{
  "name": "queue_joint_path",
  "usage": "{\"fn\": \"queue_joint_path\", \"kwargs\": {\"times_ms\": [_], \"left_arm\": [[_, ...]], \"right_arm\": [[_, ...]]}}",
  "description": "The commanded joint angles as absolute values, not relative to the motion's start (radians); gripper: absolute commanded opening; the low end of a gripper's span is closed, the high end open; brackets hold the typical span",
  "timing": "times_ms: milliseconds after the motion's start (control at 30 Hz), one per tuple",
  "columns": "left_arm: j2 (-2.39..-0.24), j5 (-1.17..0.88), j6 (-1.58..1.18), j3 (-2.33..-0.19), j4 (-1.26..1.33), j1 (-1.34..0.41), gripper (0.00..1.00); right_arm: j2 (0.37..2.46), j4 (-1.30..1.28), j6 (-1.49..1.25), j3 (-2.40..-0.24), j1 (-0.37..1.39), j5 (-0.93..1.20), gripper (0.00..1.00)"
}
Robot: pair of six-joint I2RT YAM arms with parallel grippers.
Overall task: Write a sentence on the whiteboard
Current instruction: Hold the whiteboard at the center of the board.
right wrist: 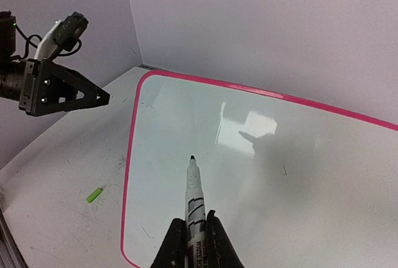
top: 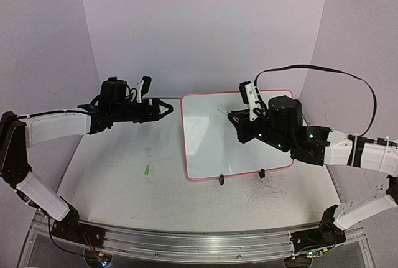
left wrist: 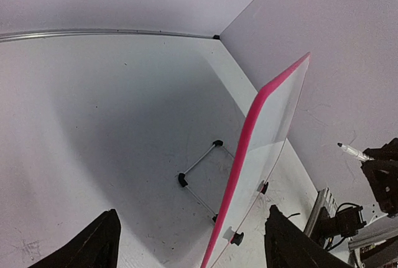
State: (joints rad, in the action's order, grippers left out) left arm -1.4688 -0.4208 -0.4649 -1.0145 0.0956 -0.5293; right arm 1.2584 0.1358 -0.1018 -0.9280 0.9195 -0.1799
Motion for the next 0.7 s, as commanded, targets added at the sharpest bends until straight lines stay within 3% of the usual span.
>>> {"fn": "queue_joint_path", "kwargs": {"times_ms": [0, 367, 667], "left_arm": [[-1.541, -0.519, -0.412, -1.134, 0.162, -0.529, 0.8], [-1.676, -0.639, -0.405, -1.244, 0.176, -0.529, 0.73], [-1.681, -0.761, -0.442, -1.215, 0.268, -0.529, 0.69]], "right_arm": [[1.34, 0.244, -0.037, -1.039, 0.942, -0.233, 0.0], [1.34, 0.39, -0.011, -0.943, 0.975, -0.294, 0.0], [1.377, 0.413, 0.032, -0.945, 1.001, -0.335, 0.0]]}}
